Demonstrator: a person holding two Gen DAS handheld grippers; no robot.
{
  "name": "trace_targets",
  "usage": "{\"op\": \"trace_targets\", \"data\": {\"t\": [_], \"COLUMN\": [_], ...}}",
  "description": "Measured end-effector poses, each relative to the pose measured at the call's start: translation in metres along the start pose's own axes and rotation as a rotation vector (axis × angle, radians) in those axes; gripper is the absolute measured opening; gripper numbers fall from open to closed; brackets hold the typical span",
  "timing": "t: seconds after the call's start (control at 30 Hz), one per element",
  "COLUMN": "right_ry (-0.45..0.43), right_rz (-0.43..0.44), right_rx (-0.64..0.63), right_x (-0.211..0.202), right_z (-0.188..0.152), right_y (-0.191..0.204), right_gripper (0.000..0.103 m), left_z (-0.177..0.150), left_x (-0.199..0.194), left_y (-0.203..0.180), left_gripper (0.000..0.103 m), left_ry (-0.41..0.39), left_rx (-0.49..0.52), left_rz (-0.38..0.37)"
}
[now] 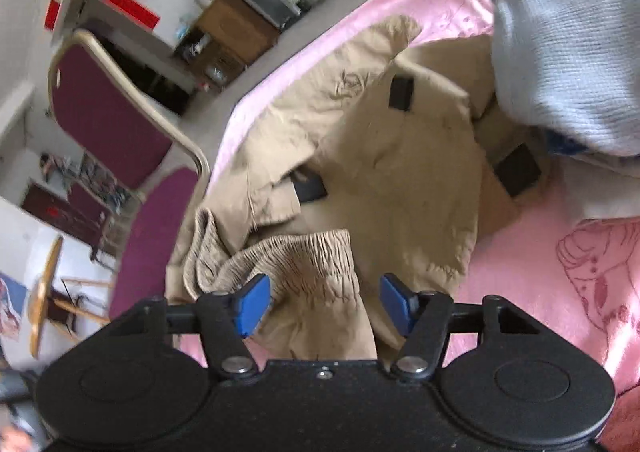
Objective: Fold clothes
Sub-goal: 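Carry the jacket over the pink blanket and lower it with both grippers, then grasp the jacket hem with both grippers and lift it to shake it out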
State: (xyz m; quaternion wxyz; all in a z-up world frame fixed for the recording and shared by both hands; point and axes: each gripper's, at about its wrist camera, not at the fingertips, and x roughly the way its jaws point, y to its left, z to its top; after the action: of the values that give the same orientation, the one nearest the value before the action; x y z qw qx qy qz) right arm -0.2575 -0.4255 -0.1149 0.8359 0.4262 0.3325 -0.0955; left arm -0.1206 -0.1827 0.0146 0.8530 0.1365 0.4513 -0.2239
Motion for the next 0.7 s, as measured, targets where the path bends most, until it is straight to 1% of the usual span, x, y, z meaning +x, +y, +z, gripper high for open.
{"op": "trace_targets", "data": {"t": [0.1, 0.17, 0.2, 0.23, 0.37, 0.4, 0.5, 0.57, 0.6, 0.63, 0.67, 0.7], "right_ry": [-0.011, -0.007, -0.008, -0.016, -0.045, -0.045, -0.035, -0.029, -0.026, -0.024, -0.023, -0.021], "right_rz": [0.013, 0.009, -0.002, -0.014, -0.048, -0.047, -0.033, -0.039, -0.044, -0.050, -0.056, -0.061], "right_rx": [-0.011, 0.002, 0.009, 0.011, 0.009, 0.012, 0.022, 0.005, -0.005, -0.018, -0.031, -0.044], "right_x": [-0.006, -0.007, -0.008, -0.011, -0.022, -0.022, -0.019, -0.015, -0.013, -0.011, -0.009, -0.007], "right_z": [-0.002, -0.002, -0.003, -0.006, -0.005, -0.004, -0.002, -0.001, -0.001, -0.001, -0.001, -0.001], "right_y": [0.009, 0.006, 0.005, 0.000, -0.008, -0.009, -0.011, -0.010, -0.009, -0.008, -0.007, -0.005], "right_gripper": [0.062, 0.062, 0.063, 0.063, 0.065, 0.066, 0.066, 0.066, 0.066, 0.066, 0.066, 0.066], "left_z": [0.030, 0.050, 0.059, 0.067, 0.083, 0.084, 0.084, 0.085, 0.087, 0.087, 0.088, 0.089], "left_x": [0.009, 0.024, 0.032, 0.040, 0.079, 0.088, 0.103, 0.108, 0.110, 0.111, 0.112, 0.113], "left_y": [-0.020, -0.036, -0.045, -0.053, -0.090, -0.097, -0.107, -0.108, -0.106, -0.102, -0.097, -0.091], "left_gripper": [0.092, 0.091, 0.088, 0.089, 0.088, 0.085, 0.080, 0.073, 0.062, 0.047, 0.039, 0.022], "left_ry": [0.021, 0.059, 0.082, 0.107, 0.247, 0.277, 0.330, 0.339, 0.333, 0.332, 0.332, 0.340], "left_rx": [0.019, 0.033, 0.041, 0.056, 0.159, 0.177, 0.214, 0.227, 0.227, 0.215, 0.202, 0.181], "left_rz": [-0.038, -0.023, -0.014, -0.007, 0.083, 0.112, 0.152, 0.174, 0.188, 0.198, 0.207, 0.195]}}
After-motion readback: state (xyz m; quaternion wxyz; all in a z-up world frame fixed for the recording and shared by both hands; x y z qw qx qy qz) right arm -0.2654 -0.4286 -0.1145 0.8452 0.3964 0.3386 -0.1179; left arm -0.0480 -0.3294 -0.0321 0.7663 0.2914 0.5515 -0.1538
